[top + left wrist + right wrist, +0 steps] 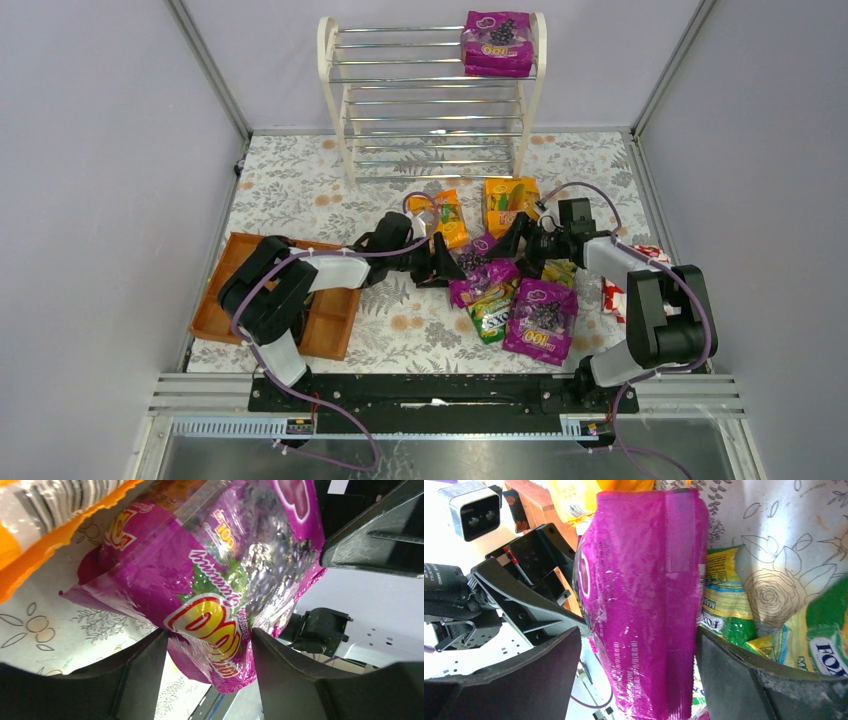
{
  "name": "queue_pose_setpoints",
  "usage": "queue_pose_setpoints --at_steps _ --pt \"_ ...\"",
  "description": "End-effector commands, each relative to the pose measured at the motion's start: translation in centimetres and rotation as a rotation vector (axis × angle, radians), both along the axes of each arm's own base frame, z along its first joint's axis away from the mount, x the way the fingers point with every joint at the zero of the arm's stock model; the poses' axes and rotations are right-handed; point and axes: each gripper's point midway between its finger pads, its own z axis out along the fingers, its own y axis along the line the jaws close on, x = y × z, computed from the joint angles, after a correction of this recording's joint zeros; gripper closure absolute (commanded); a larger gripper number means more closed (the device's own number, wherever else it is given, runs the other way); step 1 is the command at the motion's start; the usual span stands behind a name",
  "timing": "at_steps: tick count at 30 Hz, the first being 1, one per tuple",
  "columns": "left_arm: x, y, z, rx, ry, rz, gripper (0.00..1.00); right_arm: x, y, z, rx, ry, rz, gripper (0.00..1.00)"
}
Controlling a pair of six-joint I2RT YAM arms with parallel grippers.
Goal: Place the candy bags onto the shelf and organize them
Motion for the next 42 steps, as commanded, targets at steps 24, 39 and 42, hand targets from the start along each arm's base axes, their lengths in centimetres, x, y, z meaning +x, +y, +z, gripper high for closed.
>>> queue_pose_setpoints --at_steps 24,39,42 --pt "0.3 4.4 -4.1 0.154 -0.039 0.102 0.57 1.1 4.3 -1.2 0.029 0.014 0.279 0.01" --pt "0.6 4.7 -3.8 0.173 -0.069 0.106 0.57 -2.0 7.2 -0.6 0.063 -0.083 0.519 0.00" --pt "0.7 4.7 -3.4 0.171 -0.082 0.107 0.57 -2.1 7.4 -1.2 0.041 -0.070 0.531 0.02"
